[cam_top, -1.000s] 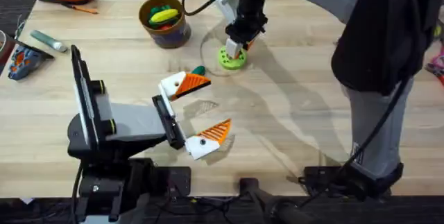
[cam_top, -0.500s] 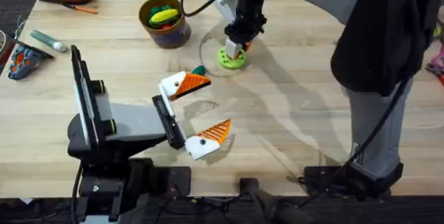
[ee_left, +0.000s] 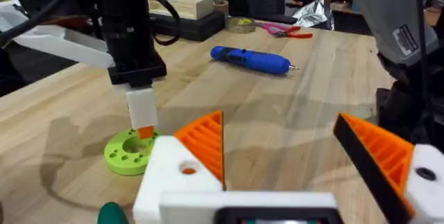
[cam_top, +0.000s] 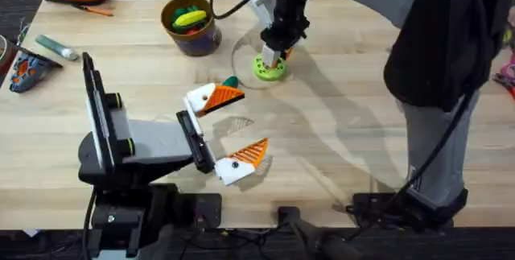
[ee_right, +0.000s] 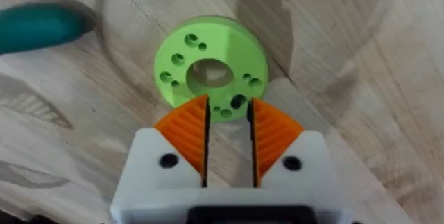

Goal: Pick up the gripper from the table and insert it into the empty holder that is missing its gripper. Then pick up a screw, insert it into the mounting hole, and use the screwdriver to tighten it. Finally, clean up the table by picking up the vegetable and placing it into the bucket.

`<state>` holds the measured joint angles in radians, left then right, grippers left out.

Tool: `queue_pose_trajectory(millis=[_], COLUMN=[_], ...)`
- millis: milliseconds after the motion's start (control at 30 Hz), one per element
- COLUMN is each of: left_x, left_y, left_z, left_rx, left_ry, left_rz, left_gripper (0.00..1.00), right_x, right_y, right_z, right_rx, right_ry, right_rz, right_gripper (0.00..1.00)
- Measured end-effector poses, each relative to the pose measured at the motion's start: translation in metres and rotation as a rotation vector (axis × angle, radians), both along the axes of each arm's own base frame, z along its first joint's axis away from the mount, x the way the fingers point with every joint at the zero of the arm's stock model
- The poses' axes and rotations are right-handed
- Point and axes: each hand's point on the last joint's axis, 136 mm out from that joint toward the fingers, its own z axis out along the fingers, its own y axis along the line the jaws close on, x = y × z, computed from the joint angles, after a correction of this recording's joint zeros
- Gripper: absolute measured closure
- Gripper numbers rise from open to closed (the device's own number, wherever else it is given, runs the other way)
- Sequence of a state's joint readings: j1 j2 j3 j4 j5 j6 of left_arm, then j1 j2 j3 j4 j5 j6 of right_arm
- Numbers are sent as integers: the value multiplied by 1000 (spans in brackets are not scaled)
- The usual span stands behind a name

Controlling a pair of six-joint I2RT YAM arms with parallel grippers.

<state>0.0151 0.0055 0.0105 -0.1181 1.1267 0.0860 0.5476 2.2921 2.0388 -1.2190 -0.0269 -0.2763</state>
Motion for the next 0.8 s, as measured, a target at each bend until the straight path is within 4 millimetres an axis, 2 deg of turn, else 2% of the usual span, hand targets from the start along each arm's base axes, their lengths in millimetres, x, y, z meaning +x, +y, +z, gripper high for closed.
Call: queue_pose_trajectory(millis=[800], left_x=[0], left_y=[0], left_z=[0], left_rx=[0], left_ry=[0], left_rz=[0], left_gripper=[15], right_x=[0], right_y=[1], right_z=[-3], right_rx=[-2], right_ry=[3], right_rz=[2], right_gripper=[728])
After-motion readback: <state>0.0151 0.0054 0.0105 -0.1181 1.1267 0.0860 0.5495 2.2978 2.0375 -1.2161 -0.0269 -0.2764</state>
